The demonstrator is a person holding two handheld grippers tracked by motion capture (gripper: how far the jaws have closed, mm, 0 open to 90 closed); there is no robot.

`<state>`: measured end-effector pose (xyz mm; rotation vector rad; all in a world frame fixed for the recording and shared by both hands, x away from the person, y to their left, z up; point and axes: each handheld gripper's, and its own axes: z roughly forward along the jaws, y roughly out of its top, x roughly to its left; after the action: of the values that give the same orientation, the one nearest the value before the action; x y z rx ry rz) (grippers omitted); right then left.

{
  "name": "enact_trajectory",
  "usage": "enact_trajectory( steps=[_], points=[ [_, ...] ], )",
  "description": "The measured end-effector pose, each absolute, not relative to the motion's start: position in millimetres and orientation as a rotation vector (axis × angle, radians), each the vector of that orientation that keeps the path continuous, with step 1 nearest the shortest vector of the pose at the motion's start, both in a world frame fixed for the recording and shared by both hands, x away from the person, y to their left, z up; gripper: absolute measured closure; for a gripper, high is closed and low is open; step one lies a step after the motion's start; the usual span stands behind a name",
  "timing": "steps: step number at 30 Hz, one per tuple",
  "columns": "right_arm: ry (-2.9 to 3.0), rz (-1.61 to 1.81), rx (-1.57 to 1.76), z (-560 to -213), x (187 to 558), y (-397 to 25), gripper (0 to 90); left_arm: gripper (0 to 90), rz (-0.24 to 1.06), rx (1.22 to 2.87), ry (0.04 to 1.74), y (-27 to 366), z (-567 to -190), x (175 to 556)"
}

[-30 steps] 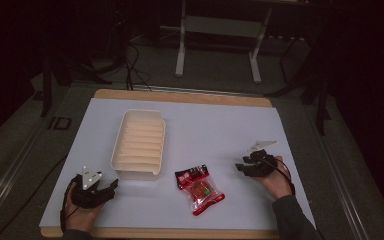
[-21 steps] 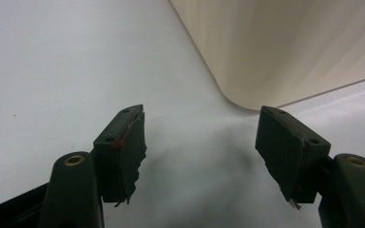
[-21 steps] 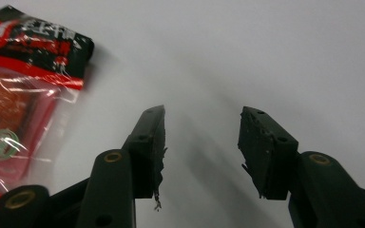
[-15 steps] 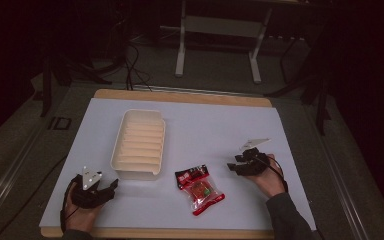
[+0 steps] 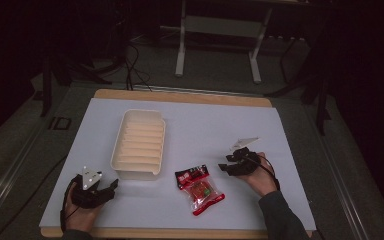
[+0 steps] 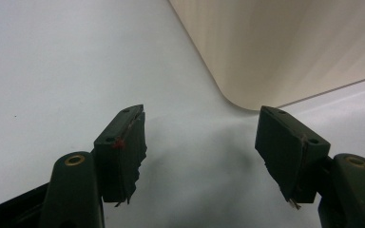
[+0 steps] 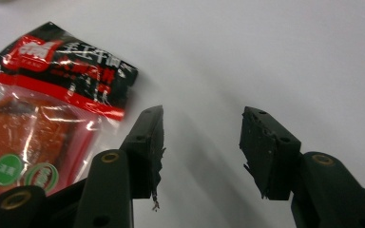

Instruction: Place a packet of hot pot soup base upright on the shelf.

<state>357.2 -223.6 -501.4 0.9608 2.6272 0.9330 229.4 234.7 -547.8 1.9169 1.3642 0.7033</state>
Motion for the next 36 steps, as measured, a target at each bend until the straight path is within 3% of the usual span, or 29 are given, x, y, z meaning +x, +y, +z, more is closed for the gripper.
enact_trajectory(
  steps=[29, 36],
  points=[
    [2.707, 1.010, 0.878, -505, 357, -179, 48.2, 34.3, 0.705, 1.920, 1.363, 234, -548, 229],
    [2.724, 1.022, 0.869, -509, 358, -170, 43.9, 34.3, 0.704, 1.921, 1.362, 234, -548, 229]
  ],
)
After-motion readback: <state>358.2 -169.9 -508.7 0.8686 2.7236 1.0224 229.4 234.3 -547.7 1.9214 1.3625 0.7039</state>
